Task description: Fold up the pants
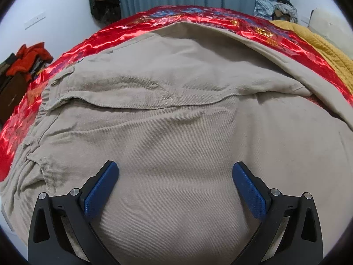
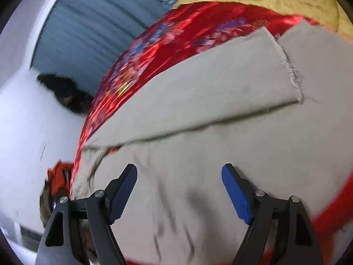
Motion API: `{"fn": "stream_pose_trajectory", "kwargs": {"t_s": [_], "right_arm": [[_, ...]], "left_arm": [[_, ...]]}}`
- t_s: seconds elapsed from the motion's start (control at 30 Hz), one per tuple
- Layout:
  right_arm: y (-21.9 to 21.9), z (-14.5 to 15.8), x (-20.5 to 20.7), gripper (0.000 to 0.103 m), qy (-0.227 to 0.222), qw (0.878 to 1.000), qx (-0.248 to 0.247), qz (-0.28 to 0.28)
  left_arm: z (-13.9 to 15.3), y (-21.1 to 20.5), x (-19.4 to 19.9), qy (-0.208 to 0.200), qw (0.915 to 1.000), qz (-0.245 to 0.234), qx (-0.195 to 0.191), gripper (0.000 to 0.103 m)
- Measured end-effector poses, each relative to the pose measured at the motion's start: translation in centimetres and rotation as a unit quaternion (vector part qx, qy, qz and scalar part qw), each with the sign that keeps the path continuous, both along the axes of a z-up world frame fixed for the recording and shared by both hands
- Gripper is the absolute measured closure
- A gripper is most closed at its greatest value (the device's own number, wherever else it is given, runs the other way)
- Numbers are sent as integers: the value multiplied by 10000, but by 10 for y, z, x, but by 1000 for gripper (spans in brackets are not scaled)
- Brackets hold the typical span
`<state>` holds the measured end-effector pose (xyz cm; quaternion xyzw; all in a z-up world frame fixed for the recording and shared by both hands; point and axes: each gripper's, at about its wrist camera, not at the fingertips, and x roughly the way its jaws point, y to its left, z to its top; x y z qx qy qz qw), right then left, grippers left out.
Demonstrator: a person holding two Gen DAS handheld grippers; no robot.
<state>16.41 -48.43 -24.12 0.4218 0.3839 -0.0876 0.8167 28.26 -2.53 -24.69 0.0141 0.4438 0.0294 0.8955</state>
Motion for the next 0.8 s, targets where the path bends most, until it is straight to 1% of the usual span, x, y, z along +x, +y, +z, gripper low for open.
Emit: {"fn": "stream_pose_trajectory", "kwargs": {"t_s": [0.1,0.17,0.2,0.23,0.27,0.3,0.33,0.37,0.43,0.47,0.5,0.53,0.63,0.67,0.7,0.77,0.8], "right_arm": [[-27,-7,12,29,-42,9958,185,-899],[-42,-12,13,37,-53,9877,384,-1516],[-48,-15,13,51,-25,9831,458,-1771],[-51,-15,14,76,109,9817,396,-1861],[-53,-14,16,87,251,9815,278,-1877],[-54,-10,17,97,262,9826,178,-1831],[-52,2,17,99,143,9852,51,-1705],[-49,17,18,99,9,9875,-131,-1572],[-38,57,16,100,-440,9908,-556,-1153],[-31,79,15,100,-661,9907,-747,-925],[-25,96,14,100,-822,9898,-892,-753],[-19,113,11,100,-996,9882,-1008,-579],[-1,157,4,100,-1440,9828,-1139,-170],[4,171,-2,100,-1599,9801,-1174,-45],[10,186,-10,100,-1780,9765,-1209,88],[22,207,-27,100,-2019,9708,-1263,280],[27,220,-38,100,-2161,9668,-1304,398]], "left_arm": [[0,-1,3,-30,10000,-6,10,1],[0,-1,2,-51,10000,-7,17,1],[0,-1,2,-53,10000,-5,19,1],[1,-1,3,-31,10000,0,16,1],[2,-2,4,23,10000,3,19,1],[4,-2,5,124,9999,4,27,1],[10,-2,6,279,9996,14,16,1],[19,0,6,418,9990,2,-149,1],[42,5,4,400,9947,-121,-937,1],[50,7,6,369,9916,-153,-1226,1],[59,9,11,355,9866,-195,-1583,1],[68,9,24,385,9777,-258,-2048,1],[79,7,63,455,9561,-314,-2877,1],[82,5,76,480,9507,-322,-3047,1],[83,3,90,500,9473,-328,-3149,1],[83,2,115,564,9426,-295,-3278,1],[81,2,124,620,9387,-274,-3381,1]]}}
